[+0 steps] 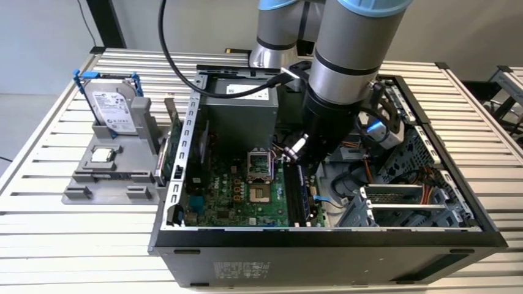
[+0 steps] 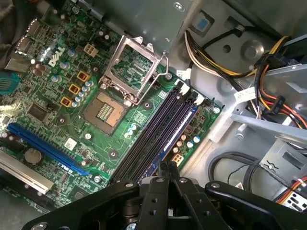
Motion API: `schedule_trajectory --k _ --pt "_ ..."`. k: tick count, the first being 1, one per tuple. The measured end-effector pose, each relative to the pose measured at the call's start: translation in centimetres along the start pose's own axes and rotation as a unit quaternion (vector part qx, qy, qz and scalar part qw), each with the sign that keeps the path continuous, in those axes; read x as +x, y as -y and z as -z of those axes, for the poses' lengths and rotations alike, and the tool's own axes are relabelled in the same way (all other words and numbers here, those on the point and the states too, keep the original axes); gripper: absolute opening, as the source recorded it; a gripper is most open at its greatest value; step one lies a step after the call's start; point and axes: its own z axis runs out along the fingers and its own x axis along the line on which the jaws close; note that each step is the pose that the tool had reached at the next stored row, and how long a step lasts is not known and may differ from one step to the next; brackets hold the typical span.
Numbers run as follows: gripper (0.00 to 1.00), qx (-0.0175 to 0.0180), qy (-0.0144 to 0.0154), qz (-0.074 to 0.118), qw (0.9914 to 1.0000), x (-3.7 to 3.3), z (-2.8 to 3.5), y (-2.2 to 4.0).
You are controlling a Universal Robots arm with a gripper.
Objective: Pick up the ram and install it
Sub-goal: 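Press down the ram until it locks into place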
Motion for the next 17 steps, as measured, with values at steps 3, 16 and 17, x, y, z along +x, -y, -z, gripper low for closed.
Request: schedule_trajectory --k 3,16,17 --pt "0.00 0.0000 0.0003 0.008 0.99996 0.00 0.00 0.00" --pt "0.00 -0.0003 0.0009 0.028 0.99960 0.00 0.13 0.00" --pt "0.00 -0.0002 0.0009 0.030 0.99956 0.00 0.15 0.00"
